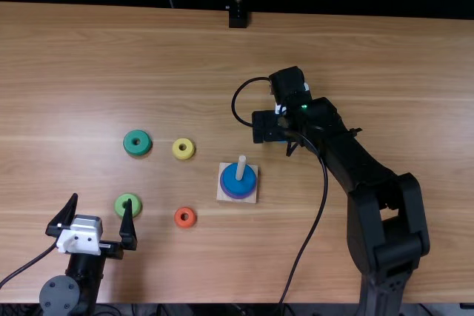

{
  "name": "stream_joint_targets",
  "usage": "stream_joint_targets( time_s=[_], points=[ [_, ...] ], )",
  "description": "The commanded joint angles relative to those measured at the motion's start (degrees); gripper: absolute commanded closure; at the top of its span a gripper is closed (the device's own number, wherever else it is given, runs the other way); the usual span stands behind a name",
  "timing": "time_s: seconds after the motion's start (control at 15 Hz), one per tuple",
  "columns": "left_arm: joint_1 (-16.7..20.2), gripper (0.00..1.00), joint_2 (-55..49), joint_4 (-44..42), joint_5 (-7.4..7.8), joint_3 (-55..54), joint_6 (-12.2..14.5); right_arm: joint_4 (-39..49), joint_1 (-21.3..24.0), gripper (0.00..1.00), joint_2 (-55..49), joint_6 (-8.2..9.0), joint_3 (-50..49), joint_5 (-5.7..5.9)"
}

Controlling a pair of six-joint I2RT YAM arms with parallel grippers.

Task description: Build the Hanoi tower: stack the rings onto the peg from bottom to top in this color order: purple, dark blue, light blue, dark green, light green, yellow, orange.

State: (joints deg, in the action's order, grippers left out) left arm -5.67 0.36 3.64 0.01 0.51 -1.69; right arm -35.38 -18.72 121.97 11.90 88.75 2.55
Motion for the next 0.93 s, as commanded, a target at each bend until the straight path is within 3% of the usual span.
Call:
stream_joint_targets(
  time_s=[0.0, 0.13, 0.53, 0.73, 0.87],
  points=[
    [-0.5, 0.00, -0.4, 2.6, -0.43, -0.5, 0.3, 0.0, 0.6, 0.23, 1.7, -0.19, -0.9, -0.12],
    [-0.5, 0.00, -0.4, 2.6, -0.43, -0.5, 0.3, 0.0, 0.5, 0.30, 1.7, -0.30, -1.0, -0.12],
    [-0.5, 0.00, -0.4, 2.6, -0.43, -0.5, 0.3, 0.0, 0.4, 0.37, 1.7, -0.30, -1.5, -0.12],
    [-0.5, 0.00, -0.4, 2.6, -0.43, -0.5, 0.3, -0.1, 0.4, 0.65, 1.7, -0.41, -1.5, -0.12],
    [-0.5, 0.00, -0.4, 2.6, -0.43, -0.5, 0.3, -0.1, 0.5, 0.91, 1.7, -0.41, -1.8, -0.12]
  ],
)
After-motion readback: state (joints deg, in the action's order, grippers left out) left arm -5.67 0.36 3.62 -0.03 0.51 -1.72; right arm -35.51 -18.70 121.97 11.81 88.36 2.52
